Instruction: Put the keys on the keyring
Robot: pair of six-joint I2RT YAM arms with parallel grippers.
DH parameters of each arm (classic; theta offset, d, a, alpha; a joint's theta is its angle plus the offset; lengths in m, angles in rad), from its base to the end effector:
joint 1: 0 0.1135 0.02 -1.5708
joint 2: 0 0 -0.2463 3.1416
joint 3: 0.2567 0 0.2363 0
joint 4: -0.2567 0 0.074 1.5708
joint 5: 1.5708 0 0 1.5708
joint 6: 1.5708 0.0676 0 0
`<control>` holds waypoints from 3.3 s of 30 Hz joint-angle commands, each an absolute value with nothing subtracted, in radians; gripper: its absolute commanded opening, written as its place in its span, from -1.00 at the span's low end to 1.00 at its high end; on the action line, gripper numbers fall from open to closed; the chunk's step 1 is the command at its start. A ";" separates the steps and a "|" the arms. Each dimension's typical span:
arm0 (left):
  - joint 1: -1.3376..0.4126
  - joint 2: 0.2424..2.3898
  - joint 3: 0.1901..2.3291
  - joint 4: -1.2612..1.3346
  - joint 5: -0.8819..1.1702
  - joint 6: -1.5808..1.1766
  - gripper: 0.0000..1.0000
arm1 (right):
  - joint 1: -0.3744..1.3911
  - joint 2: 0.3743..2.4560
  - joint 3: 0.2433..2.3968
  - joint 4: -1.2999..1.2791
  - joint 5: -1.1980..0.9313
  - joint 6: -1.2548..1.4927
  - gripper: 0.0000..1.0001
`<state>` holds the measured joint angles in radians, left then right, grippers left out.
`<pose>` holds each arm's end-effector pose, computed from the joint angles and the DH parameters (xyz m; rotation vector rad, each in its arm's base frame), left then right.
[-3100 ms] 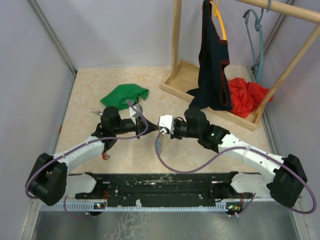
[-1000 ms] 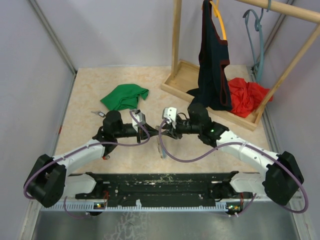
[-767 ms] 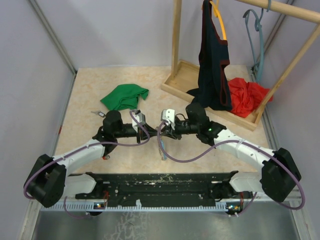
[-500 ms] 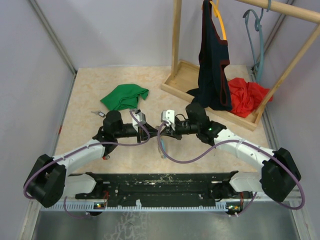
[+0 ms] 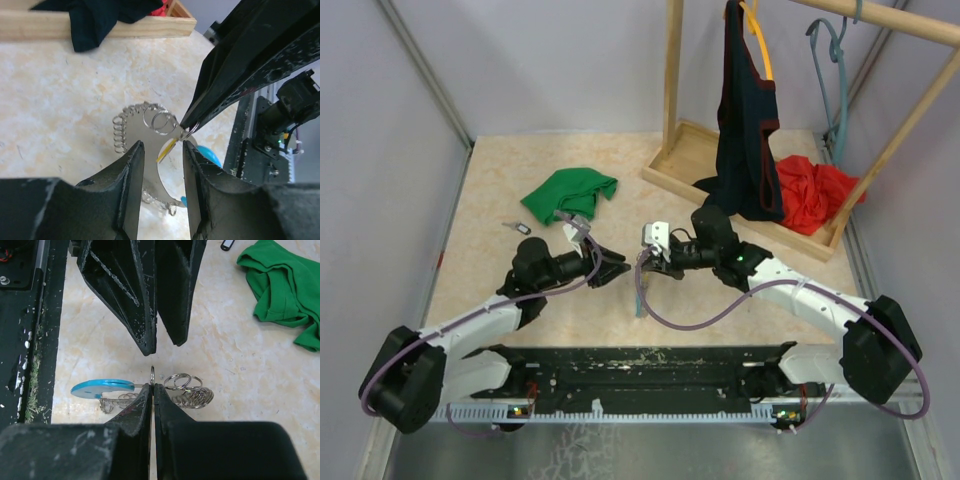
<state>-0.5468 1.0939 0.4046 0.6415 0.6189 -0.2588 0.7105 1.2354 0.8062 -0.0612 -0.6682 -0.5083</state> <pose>0.1935 -0.1637 0.2271 0.7364 1.5647 -1.1047 0.1878 0.2169 0.2457 -1.4852 1.4008 0.8112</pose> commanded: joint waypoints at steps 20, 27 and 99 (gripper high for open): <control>-0.485 1.461 0.318 1.312 0.756 -0.861 -0.23 | 0.704 1.199 0.851 -0.030 -0.718 -0.543 -1.00; -0.486 1.479 0.333 1.231 0.746 -0.849 -0.22 | 0.705 1.194 0.850 -0.029 -0.722 -0.541 -1.00; -0.531 1.503 0.400 1.255 0.799 -0.840 -0.43 | 0.713 1.163 0.847 -0.024 -0.733 -0.529 -1.00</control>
